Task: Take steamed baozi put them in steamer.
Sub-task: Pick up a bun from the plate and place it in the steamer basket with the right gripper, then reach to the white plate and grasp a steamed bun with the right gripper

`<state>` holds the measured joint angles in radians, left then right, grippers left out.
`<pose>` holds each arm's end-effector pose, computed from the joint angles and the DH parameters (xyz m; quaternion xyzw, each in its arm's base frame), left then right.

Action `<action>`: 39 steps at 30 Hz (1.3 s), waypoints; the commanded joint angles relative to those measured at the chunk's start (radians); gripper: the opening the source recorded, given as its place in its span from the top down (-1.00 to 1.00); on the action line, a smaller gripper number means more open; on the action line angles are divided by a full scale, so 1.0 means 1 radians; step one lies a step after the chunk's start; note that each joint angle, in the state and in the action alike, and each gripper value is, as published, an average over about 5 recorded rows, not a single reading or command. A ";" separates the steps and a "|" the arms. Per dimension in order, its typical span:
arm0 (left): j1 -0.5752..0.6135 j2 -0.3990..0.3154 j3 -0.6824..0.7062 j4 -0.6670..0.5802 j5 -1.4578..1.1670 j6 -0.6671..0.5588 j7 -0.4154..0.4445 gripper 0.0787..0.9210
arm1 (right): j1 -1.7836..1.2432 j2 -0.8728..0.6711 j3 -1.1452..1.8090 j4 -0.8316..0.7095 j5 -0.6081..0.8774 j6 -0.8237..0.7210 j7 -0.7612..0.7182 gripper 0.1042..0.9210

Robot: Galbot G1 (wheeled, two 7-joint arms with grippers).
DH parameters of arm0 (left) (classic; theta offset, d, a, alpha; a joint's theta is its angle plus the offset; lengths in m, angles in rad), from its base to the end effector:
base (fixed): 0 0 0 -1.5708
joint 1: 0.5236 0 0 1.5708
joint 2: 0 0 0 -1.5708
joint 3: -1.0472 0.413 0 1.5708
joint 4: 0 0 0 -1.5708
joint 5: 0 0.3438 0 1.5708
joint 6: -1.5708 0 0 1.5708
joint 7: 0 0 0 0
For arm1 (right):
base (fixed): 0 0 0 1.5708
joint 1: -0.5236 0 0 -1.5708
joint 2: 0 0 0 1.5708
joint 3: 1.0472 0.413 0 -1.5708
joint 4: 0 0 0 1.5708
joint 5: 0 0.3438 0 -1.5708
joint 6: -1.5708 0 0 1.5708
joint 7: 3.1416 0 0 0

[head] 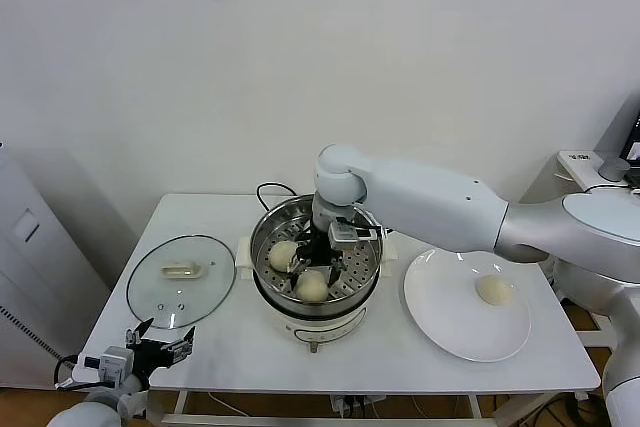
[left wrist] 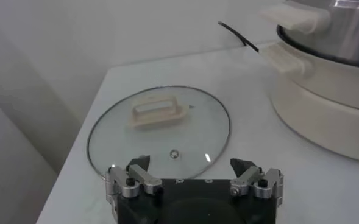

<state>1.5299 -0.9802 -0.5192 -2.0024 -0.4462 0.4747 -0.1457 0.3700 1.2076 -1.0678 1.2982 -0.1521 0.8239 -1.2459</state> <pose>0.1725 0.1488 -0.3437 -0.0388 -0.9553 -0.0901 0.2788 0.5822 0.1298 -0.0970 -0.7274 0.0109 -0.6710 0.1431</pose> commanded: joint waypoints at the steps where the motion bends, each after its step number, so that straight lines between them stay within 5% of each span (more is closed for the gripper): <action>1: 0.000 0.002 -0.002 0.001 -0.001 0.000 0.000 -0.77 | 0.039 -0.018 0.053 -0.036 0.000 0.015 -0.006 -0.74; 19: -0.011 0.013 -0.002 -0.004 -0.013 0.004 -0.001 -0.77 | 0.265 -0.421 -0.138 -0.233 0.395 -0.527 -0.070 -0.76; 39: -0.010 0.010 -0.006 -0.015 -0.015 0.007 -0.001 -0.77 | -0.006 -0.608 -0.069 -0.336 0.230 -0.571 -0.018 -0.76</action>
<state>1.5199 -0.9691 -0.5244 -2.0177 -0.4612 0.4808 -0.1472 0.5048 0.6834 -1.1881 1.0070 0.1213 0.3442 -1.3033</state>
